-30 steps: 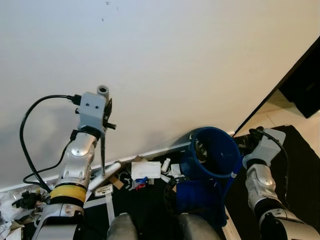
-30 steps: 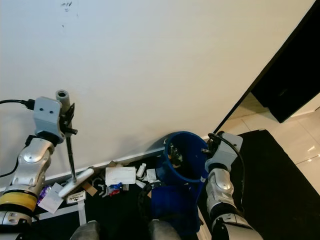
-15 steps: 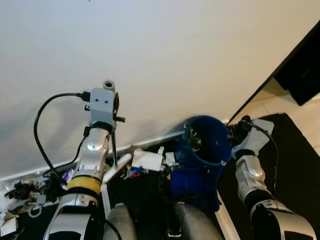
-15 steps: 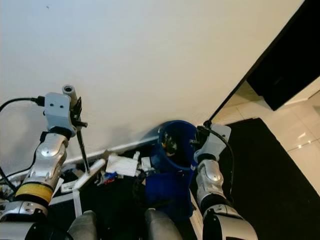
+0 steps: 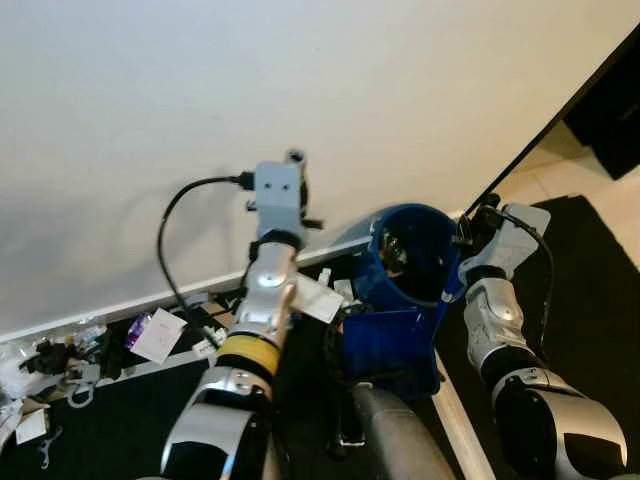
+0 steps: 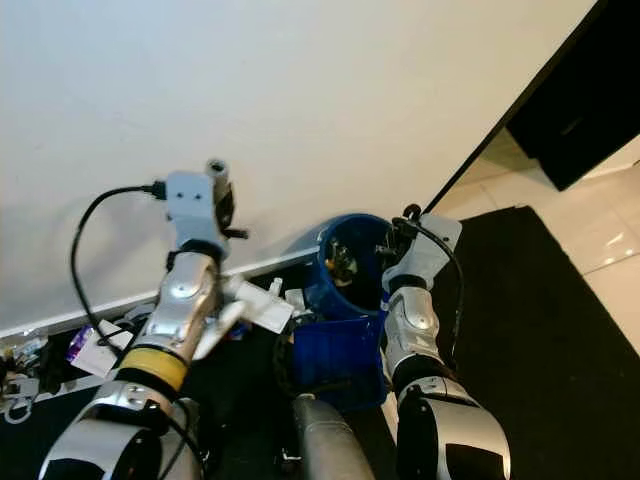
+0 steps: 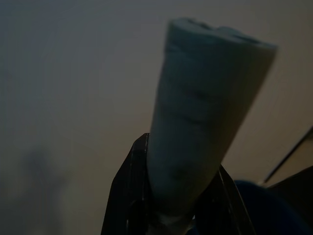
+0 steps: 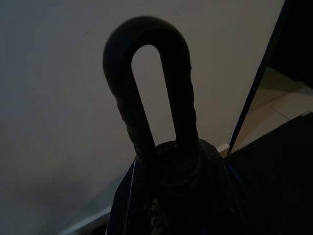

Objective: Sweep floor

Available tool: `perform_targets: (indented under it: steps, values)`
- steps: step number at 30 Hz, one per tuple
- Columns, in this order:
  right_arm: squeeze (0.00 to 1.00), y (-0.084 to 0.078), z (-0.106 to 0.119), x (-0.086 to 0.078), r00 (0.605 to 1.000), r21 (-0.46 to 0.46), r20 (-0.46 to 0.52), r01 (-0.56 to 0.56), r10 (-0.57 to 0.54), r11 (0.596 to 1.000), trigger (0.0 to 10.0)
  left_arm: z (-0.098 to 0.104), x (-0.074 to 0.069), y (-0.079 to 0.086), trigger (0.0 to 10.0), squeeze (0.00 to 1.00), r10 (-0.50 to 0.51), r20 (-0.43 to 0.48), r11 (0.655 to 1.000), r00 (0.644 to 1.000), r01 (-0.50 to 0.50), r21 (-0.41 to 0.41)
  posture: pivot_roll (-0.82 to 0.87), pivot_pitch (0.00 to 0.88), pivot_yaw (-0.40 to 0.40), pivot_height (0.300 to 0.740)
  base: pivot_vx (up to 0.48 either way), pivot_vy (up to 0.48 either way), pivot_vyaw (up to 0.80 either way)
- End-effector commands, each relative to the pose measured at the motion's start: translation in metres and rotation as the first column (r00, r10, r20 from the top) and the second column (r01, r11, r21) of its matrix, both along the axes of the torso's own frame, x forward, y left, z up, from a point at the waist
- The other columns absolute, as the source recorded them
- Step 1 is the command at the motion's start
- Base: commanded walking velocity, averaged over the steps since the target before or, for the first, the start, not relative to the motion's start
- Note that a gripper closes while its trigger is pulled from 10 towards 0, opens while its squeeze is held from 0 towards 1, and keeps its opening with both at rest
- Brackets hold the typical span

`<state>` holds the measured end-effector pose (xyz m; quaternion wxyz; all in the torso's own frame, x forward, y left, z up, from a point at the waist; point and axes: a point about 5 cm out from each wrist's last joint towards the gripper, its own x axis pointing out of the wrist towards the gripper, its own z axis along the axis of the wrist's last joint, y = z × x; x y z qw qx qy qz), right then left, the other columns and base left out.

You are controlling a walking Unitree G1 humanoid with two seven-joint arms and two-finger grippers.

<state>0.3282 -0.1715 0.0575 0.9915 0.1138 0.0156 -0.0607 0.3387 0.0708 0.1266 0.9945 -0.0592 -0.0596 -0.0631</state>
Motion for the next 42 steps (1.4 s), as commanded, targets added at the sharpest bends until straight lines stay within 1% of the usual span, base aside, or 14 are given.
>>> perform_targets:
  steps: [1, 7, 11, 14, 17, 19, 20, 22, 23, 27, 30, 33, 35, 42]
  values:
    - [0.00, 0.030, -0.018, -0.007, 0.996, 0.171, -0.074, -0.037, 0.050, 0.985, 10.0, 0.028, -0.004, -0.042, 10.0, 0.00, -0.045, 0.038, 0.976, 0.998, 0.052, -0.211, 0.12, 0.228, -0.077, 0.740, 0.000, 0.000, 0.00]
    - [0.00, 0.027, -0.023, -0.012, 0.995, 0.165, -0.088, -0.031, 0.046, 0.986, 10.0, 0.042, -0.012, -0.063, 10.0, 0.00, -0.116, 0.038, 0.951, 0.993, 0.122, -0.285, 0.11, 0.215, -0.075, 0.740, 0.000, 0.000, 0.00]
    - [0.00, 0.026, -0.024, -0.013, 0.995, 0.163, -0.092, -0.029, 0.045, 0.986, 10.0, 0.044, -0.015, -0.066, 10.0, 0.00, -0.159, 0.037, 0.949, 0.987, 0.163, -0.269, 0.11, 0.202, -0.072, 0.740, 0.000, 0.000, 0.00]
    - [0.00, 0.023, -0.022, -0.011, 0.995, 0.162, -0.083, -0.032, 0.046, 0.986, 10.0, 0.049, -0.008, -0.031, 10.0, 0.00, -0.174, 0.087, 0.976, 0.981, 0.184, -0.119, 0.11, 0.167, -0.069, 0.740, 0.000, 0.000, 0.00]
    - [0.00, 0.023, -0.020, -0.009, 0.996, 0.163, -0.076, -0.035, 0.048, 0.986, 10.0, 0.052, -0.006, -0.020, 10.0, 0.00, -0.171, 0.103, 0.979, 0.980, 0.180, -0.091, 0.11, 0.167, -0.069, 0.740, 0.000, 0.000, 0.00]
    - [0.00, 0.028, -0.012, -0.004, 0.997, 0.211, -0.027, -0.070, 0.078, 0.975, 10.0, 0.067, 0.002, 0.022, 10.0, 0.00, -0.156, 0.147, 0.987, 0.977, 0.161, -0.022, 0.12, 0.144, -0.074, 0.740, 0.000, 0.000, 0.00]
    - [0.00, 0.028, -0.012, -0.004, 0.997, 0.211, -0.027, -0.070, 0.078, 0.975, 10.0, 0.067, 0.002, 0.022, 10.0, 0.00, -0.156, 0.147, 0.987, 0.977, 0.161, -0.022, 0.12, 0.144, -0.074, 0.740, 0.000, 0.000, 0.00]
    - [0.00, 0.039, -0.004, 0.000, 0.992, 0.245, 0.036, -0.130, 0.125, 0.961, 10.0, 0.078, 0.003, 0.054, 10.0, 0.00, -0.156, 0.175, 0.987, 0.972, 0.145, 0.075, 0.12, 0.137, -0.078, 0.740, 0.000, 0.000, 0.00]
    - [0.00, 0.039, -0.004, 0.000, 0.992, 0.245, 0.036, -0.130, 0.125, 0.961, 10.0, 0.078, 0.003, 0.054, 10.0, 0.00, -0.156, 0.175, 0.987, 0.972, 0.145, 0.075, 0.12, 0.137, -0.078, 0.740, 0.000, 0.000, 0.00]
    - [0.00, 0.066, 0.008, -0.001, 0.963, 0.290, 0.166, -0.253, 0.212, 0.923, 10.0, 0.086, -0.003, 0.119, 10.0, 0.00, -0.029, 0.168, 0.986, 0.985, 0.001, 0.169, 0.13, 0.127, -0.085, 0.740, 0.000, 0.000, 0.00]
    - [0.00, 0.072, 0.010, -0.002, 0.954, 0.289, 0.188, -0.282, 0.234, 0.915, 10.0, 0.087, -0.006, 0.128, 10.0, 0.00, -0.013, 0.165, 0.984, 0.986, -0.017, 0.178, 0.13, 0.127, -0.085, 0.740, 0.000, 0.000, 0.00]
    - [0.00, 0.089, 0.006, -0.012, 0.910, 0.171, 0.198, -0.397, 0.363, 0.902, 10.0, 0.084, -0.014, 0.144, 10.0, 0.00, -0.016, 0.136, 0.973, 0.991, -0.016, 0.230, 0.14, 0.121, -0.096, 0.740, 0.000, 0.000, 0.00]
    - [0.00, 0.082, -0.006, -0.019, 0.933, 0.092, 0.123, -0.349, 0.337, 0.933, 10.0, 0.076, -0.019, 0.154, 10.0, 0.00, 0.010, 0.110, 0.963, 0.994, -0.040, 0.266, 0.14, 0.119, -0.097, 0.740, 0.000, 0.000, 0.00]
    - [0.00, 0.058, -0.018, -0.021, 0.975, 0.035, 0.031, -0.221, 0.220, 0.975, 10.0, 0.066, -0.021, 0.155, 10.0, 0.00, 0.033, 0.074, 0.957, 0.997, -0.053, 0.286, 0.14, 0.121, -0.091, 0.740, 0.000, 0.000, 0.00]
